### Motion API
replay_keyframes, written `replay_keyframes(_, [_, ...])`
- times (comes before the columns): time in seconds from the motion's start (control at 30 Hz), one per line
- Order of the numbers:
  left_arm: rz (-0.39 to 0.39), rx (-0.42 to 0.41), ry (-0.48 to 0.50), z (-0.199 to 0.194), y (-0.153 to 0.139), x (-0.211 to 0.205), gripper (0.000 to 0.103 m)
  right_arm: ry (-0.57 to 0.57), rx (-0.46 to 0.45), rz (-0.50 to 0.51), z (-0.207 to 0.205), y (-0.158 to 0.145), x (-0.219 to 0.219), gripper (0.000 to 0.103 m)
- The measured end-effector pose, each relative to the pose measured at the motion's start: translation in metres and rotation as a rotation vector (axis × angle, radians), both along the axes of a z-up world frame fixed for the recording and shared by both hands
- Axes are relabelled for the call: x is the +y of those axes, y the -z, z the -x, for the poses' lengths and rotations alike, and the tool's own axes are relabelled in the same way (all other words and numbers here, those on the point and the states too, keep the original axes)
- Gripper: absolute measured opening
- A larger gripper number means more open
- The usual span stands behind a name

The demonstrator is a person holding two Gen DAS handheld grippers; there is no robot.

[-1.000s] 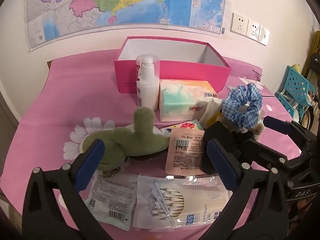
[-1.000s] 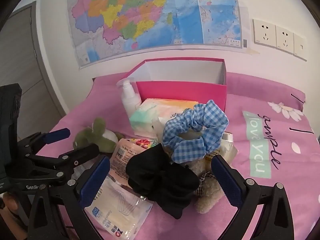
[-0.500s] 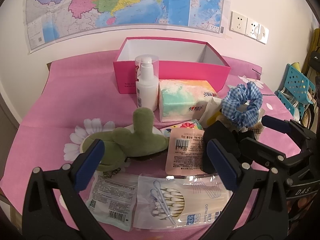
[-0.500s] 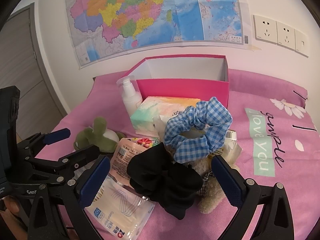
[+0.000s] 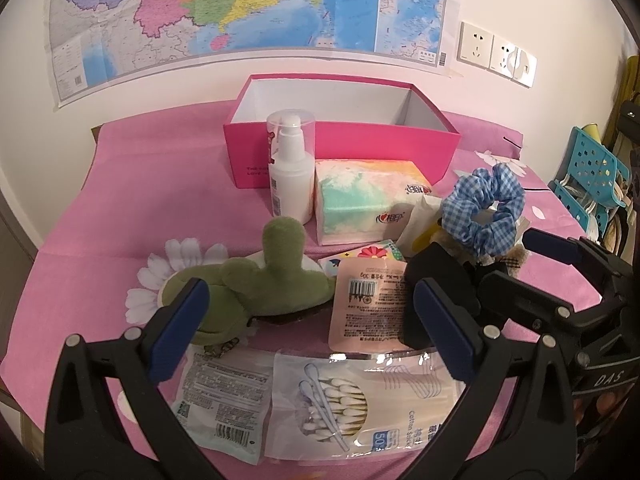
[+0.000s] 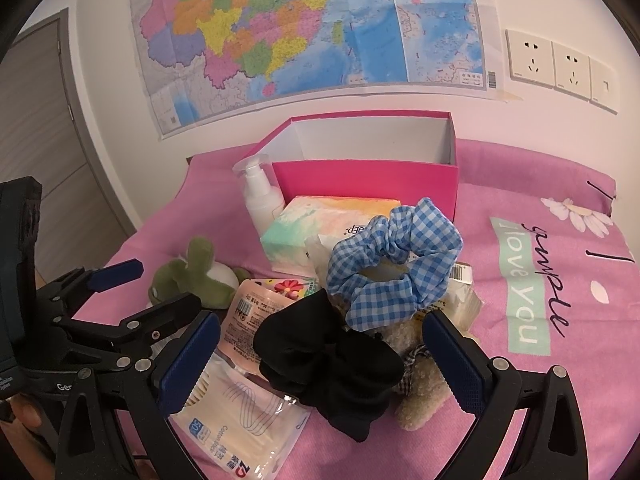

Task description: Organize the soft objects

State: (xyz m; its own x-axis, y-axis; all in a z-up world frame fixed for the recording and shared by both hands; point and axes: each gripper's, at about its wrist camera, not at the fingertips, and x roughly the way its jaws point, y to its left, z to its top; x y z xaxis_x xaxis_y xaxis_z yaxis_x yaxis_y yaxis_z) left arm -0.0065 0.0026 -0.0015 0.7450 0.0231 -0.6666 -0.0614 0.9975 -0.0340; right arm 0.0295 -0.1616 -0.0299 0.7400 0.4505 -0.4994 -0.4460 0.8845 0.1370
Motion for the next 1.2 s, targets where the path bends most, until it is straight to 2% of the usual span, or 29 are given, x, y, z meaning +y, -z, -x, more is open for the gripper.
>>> replay_keyframes(0.9, [0.001, 0.003, 0.01, -0.005, 0.004, -0.005, 0.103, -0.013, -0.01, -0.007, -0.004, -0.001, -0.006, 0.103])
replay_keyframes(1.2, [0.039, 0.022, 0.112, -0.013, 0.003, -0.017, 0.103, 0.029, -0.063, -0.008, -0.01, -0.017, -0.027, 0.103])
